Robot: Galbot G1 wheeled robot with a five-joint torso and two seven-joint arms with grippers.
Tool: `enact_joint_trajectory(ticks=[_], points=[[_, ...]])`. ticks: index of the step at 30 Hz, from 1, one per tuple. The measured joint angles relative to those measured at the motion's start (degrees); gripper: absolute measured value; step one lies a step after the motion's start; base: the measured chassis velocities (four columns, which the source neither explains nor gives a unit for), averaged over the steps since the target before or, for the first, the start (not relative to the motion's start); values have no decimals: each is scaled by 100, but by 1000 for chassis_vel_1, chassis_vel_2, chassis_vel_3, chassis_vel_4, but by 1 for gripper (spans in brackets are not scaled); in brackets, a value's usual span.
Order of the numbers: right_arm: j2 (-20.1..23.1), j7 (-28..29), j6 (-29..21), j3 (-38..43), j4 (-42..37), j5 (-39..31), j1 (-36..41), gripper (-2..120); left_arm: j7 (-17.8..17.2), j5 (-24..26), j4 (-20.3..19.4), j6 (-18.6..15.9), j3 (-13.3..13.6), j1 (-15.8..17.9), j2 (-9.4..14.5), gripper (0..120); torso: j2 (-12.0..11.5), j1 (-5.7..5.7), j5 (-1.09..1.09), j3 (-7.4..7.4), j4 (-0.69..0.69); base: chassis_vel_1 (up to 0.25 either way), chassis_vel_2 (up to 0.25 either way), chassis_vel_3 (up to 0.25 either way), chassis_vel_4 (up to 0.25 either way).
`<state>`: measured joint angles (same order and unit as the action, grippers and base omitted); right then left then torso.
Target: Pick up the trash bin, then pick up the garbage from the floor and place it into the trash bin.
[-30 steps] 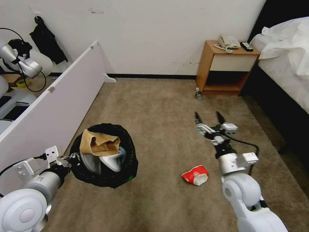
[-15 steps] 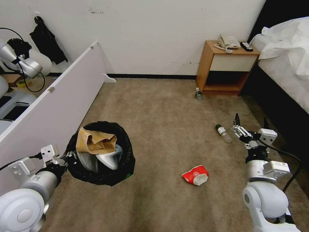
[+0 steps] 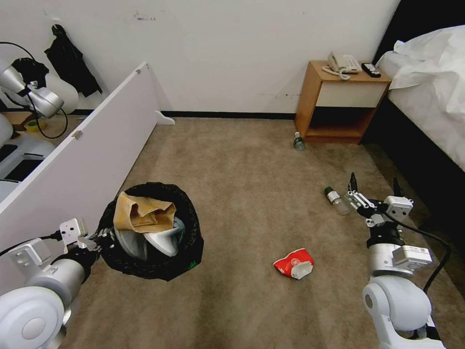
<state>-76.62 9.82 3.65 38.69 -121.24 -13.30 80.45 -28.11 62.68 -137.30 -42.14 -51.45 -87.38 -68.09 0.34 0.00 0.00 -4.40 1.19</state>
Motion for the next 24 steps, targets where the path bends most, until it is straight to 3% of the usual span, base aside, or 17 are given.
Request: enact_joint_trajectory(ticks=[24], points=[[-10, -22, 7, -89, 22, -69, 13, 100, 28, 121, -50, 1, -100, -17, 76, 1, 0, 0, 0, -1, -1, -19, 20, 19, -20]])
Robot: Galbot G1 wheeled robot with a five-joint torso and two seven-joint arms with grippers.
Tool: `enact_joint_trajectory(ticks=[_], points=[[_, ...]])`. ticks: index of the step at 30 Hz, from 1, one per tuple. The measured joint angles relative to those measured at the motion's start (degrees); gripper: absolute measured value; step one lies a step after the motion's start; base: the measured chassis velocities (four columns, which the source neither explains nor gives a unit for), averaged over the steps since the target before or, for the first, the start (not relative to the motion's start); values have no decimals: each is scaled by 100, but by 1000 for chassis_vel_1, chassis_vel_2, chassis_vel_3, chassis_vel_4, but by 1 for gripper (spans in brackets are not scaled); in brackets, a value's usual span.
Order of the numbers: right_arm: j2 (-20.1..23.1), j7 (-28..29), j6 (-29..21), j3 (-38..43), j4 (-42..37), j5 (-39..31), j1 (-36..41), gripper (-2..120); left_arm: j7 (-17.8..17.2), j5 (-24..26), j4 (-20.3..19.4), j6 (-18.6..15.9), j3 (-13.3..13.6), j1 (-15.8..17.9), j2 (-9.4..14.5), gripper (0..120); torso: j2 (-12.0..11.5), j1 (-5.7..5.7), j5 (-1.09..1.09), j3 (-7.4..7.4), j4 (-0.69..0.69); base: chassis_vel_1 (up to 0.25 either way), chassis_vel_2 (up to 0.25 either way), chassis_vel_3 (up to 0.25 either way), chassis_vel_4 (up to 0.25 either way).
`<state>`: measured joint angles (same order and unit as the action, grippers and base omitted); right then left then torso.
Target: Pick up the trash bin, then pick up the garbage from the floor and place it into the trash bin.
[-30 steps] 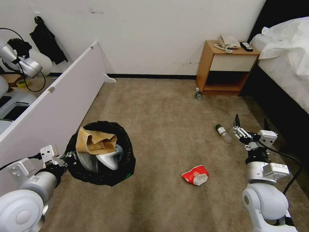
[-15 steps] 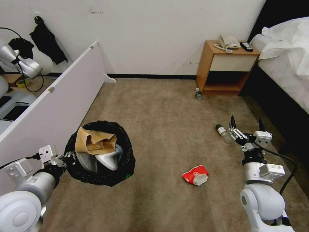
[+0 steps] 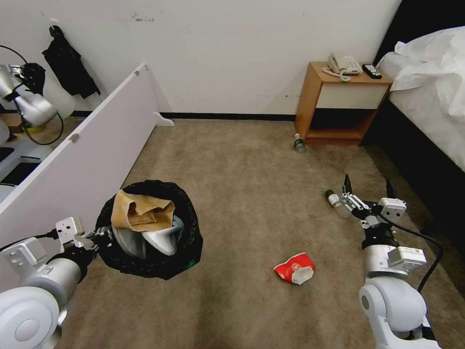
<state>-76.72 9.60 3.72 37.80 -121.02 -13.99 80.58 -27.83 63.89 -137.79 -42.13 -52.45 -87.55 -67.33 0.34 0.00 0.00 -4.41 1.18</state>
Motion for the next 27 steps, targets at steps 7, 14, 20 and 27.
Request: enact_joint_trajectory(ticks=[7, 14, 20, 27], points=[[2, -5, 0, -4, 1, -6, -1, 100, 3, 3, -2, 0, 7, 2, 0, 1, 0, 0, 0, 0, 0, -72, 70, 73, -69], [12, -20, 14, -4, 36, -16, -2, 100, 7, -16, -1, 0, 45, 14, -14, 1, 0, 0, 0, 0, 0, -79, 79, 95, -92], [20, -18, 18, -11, 46, -21, -5, 100, 7, -28, 5, 0, 60, 15, -24, 1, 0, 0, 0, 0, 0, -93, 97, 96, -95], [36, 28, 9, -49, 47, -27, -15, 100, 12, -32, 9, 0, 72, 15, -30, 1, 0, 0, 0, 0, 1, -93, 80, 84, -96]])
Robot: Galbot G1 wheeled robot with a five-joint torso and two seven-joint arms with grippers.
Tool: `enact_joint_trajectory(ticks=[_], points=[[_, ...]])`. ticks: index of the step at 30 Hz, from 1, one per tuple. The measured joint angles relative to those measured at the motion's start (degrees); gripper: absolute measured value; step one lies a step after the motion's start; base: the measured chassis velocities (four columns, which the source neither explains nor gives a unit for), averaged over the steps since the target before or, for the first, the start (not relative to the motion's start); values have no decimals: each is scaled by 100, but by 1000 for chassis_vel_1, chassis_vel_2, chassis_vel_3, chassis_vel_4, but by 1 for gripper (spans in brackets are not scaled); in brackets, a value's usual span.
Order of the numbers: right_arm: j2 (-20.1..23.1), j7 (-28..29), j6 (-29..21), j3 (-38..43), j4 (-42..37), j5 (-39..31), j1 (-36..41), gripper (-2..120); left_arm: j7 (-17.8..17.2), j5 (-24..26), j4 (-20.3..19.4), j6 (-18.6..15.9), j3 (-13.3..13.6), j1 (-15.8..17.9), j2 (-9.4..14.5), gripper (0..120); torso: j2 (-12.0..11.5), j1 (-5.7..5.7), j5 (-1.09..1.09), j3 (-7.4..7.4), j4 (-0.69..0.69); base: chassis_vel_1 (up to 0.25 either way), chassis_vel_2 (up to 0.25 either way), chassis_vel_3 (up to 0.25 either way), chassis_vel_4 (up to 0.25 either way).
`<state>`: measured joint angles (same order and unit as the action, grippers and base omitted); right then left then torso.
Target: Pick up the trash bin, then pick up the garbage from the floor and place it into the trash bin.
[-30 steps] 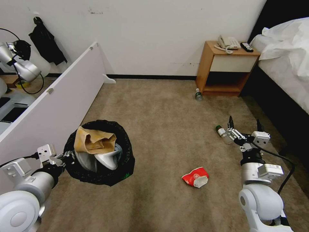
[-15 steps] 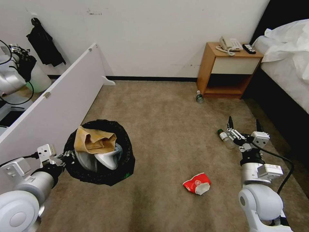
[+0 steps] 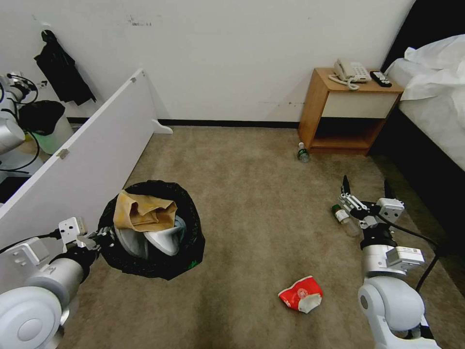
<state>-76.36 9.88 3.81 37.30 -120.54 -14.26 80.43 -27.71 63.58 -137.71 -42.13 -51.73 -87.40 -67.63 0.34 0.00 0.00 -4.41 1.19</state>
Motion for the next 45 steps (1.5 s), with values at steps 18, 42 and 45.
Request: enact_joint_trajectory(ticks=[18, 42, 45], points=[[800, 701, -2239, -551, -504, -701, 179, 100, 3, -16, -89, 0, 17, -38, -10, 1, 0, 0, 0, 1, 0, -3, 4, 3, -2], [2433, -224, -4646, -1813, 327, -1339, -57, 100, 3, -76, -76, 0, 75, -18, -31, 1, 0, 0, 0, 0, 0, 0, 0, 0, 0], [2617, -662, -4628, -2128, 666, -820, -114, 100, 5, -79, -72, 0, 72, -18, -25, 1, 0, 0, 0, 0, -1, 0, 0, 0, 0]])
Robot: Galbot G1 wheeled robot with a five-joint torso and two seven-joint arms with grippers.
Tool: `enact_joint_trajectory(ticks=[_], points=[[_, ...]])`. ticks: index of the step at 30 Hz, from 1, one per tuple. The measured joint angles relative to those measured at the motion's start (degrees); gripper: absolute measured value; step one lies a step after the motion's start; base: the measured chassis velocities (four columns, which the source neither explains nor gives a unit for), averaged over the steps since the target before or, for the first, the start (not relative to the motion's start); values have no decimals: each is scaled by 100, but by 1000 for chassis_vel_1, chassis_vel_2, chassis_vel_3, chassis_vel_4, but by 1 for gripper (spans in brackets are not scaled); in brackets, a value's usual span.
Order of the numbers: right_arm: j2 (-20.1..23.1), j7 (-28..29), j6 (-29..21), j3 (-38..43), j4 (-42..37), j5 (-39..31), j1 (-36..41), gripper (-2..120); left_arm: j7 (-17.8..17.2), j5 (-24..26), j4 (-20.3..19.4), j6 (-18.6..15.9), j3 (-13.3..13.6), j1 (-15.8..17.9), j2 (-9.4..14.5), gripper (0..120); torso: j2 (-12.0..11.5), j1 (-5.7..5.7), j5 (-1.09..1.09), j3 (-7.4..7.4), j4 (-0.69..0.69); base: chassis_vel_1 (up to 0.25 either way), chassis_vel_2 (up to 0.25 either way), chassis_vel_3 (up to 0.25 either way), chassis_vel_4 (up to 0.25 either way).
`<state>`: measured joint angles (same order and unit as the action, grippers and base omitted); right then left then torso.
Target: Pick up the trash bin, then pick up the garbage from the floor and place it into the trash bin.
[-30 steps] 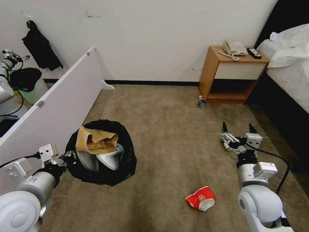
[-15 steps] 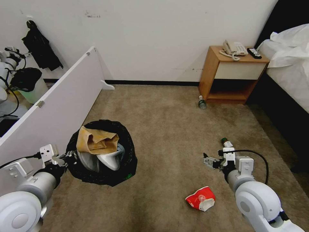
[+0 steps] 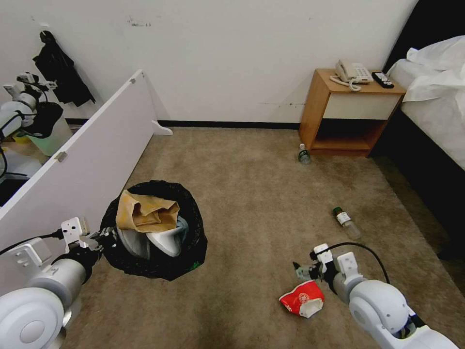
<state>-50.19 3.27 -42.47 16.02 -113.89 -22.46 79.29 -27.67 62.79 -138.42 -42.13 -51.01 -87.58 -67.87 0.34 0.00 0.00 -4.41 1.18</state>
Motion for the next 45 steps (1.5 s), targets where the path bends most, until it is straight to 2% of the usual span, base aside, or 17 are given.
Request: enact_joint_trajectory(ticks=[6, 8, 9, 11, 15, 18, 19, 21, 22, 24, 30, 33, 35, 45], points=[[97, -213, 10, -199, 276, 262, -3, 100, 7, 0, 17, 0, -10, -2, 7, 1, 0, 0, 0, 0, 1, 0, 0, 0, 0], [101, -541, 143, -293, 571, 790, 18, 100, 10, 2, 34, 0, -10, 3, 6, 1, 0, 0, 0, 0, 0, 0, 0, 0, 0], [101, -541, 143, -293, 571, 790, 18, 100, 10, 2, 34, 0, -10, 3, 6, 1, 0, 0, 0, 0, 0, 0, 0, 0, 0], [101, -900, 417, -320, 769, 1276, 74, 100, 13, 3, 43, 0, -10, 14, 7, 1, 0, 0, 0, 0, 1, 0, 0, 0, 0], [120, -1199, 559, -324, 863, 1607, 113, 100, 14, 3, 55, 0, -6, 24, 9, 1, 0, 0, 0, 0, 0, 0, 0, 0, 0], [153, -1940, 705, -263, 937, 2322, 150, 100, 14, -8, 69, 0, 17, 44, 6, 1, 0, 0, 0, 0, 1, 0, 0, 0, 0], [153, -1940, 705, -263, 937, 2322, 150, 100, 14, -8, 69, 0, 17, 44, 6, 1, 0, 0, 0, 0, 1, 0, 0, 0, 0], [157, -2815, 858, -162, 989, 3186, 136, 100, 14, -24, 71, 0, 35, 47, -6, 1, 0, 0, -1, 0, 1, 0, 0, 0, 0], [157, -2815, 858, -162, 989, 3186, 136, 100, 14, -24, 71, 0, 35, 47, -6, 1, 0, 0, -1, 0, 1, 0, 0, 0, 0], [129, -3314, 1083, -120, 1083, 3761, 79, 100, 14, -36, 71, 0, 38, 44, -12, 1, 0, 0, 0, 0, 1, 0, 0, 0, 0], [99, -3603, 1285, -101, 1189, 4025, 8, 100, 14, -40, 70, 0, 34, 28, -14, 1, 0, 0, 0, 0, 0, 0, 0, 0, 0], [91, -3852, 1522, -89, 1285, 4210, -43, 100, 15, -44, 60, 0, 26, 19, -20, 1, 0, 0, 0, 0, 0, 0, 0, 0, 0], [71, -4045, 1852, -80, 1444, 4479, -126, 100, 17, -50, 52, 0, 26, 12, -34, 1, 0, 0, 0, 0, 0, 0, 0, 0, 0], [-96, -4232, 2419, -126, 2105, 5115, -442, 100, 17, -78, 43, 0, 24, 4, -62, 1, 0, 0, -1, 0, 0, 0, 0, 0, 0]])
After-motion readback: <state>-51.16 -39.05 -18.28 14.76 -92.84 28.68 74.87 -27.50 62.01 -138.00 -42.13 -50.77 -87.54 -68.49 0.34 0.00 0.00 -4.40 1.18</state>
